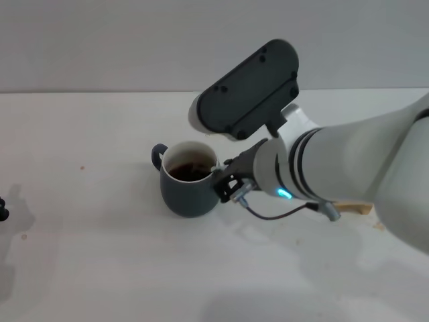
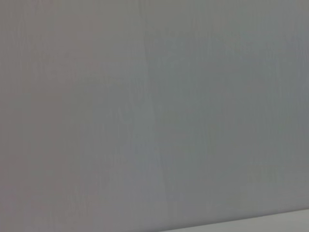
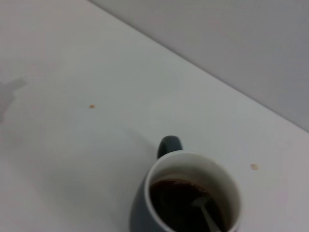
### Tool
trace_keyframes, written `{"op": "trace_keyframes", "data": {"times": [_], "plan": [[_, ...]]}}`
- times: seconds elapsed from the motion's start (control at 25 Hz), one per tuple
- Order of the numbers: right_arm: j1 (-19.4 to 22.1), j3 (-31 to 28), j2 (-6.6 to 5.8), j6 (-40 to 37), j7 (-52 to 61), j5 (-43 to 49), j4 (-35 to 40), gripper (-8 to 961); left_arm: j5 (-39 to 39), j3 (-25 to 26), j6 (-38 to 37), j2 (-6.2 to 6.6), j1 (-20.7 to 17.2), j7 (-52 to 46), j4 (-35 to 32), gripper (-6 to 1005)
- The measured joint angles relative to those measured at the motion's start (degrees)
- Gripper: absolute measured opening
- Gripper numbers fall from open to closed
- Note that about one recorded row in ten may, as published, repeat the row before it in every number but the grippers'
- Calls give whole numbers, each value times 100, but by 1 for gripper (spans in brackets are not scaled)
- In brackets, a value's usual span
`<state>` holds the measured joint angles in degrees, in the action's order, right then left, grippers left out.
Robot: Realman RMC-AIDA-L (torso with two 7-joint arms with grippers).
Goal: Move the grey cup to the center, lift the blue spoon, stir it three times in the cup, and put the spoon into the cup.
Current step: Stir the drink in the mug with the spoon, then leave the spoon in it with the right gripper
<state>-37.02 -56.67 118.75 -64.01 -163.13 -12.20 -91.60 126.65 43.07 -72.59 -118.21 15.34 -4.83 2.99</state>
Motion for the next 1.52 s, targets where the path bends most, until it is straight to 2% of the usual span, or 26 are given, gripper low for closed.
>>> {"op": "trace_keyframes", "data": {"times": [0.2,0.52,1.12,1.52], "plan": [[-1,225,27,61,23,-25,-25,158,0,-27,-45,-2,-25,0,-1,-2],[-47,269,34,306,42,-66,12,157,0,-27,-54,-9,-38,0,0,-2],[-155,-128,20,504,12,-58,469,132,0,-1,2,6,56,0,-10,-2],[-110,-128,8,448,4,-28,393,128,0,-21,22,9,74,0,-9,-2]]}}
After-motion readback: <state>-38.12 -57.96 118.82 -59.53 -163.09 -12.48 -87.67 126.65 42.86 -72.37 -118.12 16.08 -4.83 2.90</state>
